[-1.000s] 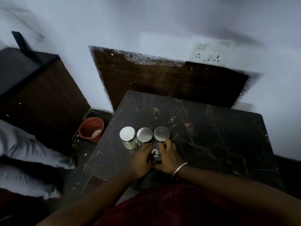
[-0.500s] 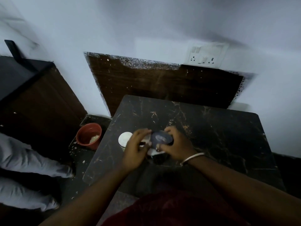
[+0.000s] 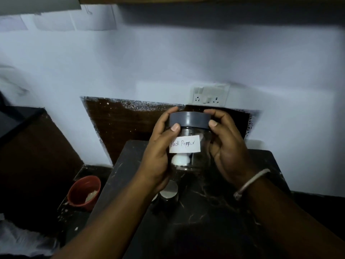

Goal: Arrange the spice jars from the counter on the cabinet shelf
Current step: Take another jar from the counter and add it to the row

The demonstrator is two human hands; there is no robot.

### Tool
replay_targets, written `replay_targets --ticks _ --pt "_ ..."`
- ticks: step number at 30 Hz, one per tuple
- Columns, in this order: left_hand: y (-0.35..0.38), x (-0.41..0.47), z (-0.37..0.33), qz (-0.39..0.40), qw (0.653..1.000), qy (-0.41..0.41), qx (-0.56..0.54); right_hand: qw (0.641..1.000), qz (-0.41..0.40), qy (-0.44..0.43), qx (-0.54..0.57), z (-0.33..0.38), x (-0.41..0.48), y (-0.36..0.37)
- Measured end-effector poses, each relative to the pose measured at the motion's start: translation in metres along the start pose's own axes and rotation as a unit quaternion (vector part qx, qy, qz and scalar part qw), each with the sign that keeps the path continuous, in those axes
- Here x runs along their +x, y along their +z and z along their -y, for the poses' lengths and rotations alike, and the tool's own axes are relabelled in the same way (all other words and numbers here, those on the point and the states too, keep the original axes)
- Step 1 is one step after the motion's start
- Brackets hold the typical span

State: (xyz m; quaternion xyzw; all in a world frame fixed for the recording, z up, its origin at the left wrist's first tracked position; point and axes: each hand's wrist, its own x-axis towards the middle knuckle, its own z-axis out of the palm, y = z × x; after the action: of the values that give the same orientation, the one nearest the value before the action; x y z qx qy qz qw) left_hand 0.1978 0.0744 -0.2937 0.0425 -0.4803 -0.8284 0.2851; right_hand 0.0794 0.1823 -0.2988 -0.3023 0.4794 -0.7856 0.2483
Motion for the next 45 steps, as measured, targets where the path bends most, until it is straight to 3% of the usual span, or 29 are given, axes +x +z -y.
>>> replay_targets --ticks 6,45 --pt "0.035 -0.001 0.006 -0.008 0.996 0.076 0.051 0.997 -0.001 -0.075 0.006 0.019 -0.024 0.007" --pt "0.074 -0.001 0.001 0.019 0.999 0.044 0.015 0.994 -0.031 -0.097 0.027 0.059 -0.043 0.004"
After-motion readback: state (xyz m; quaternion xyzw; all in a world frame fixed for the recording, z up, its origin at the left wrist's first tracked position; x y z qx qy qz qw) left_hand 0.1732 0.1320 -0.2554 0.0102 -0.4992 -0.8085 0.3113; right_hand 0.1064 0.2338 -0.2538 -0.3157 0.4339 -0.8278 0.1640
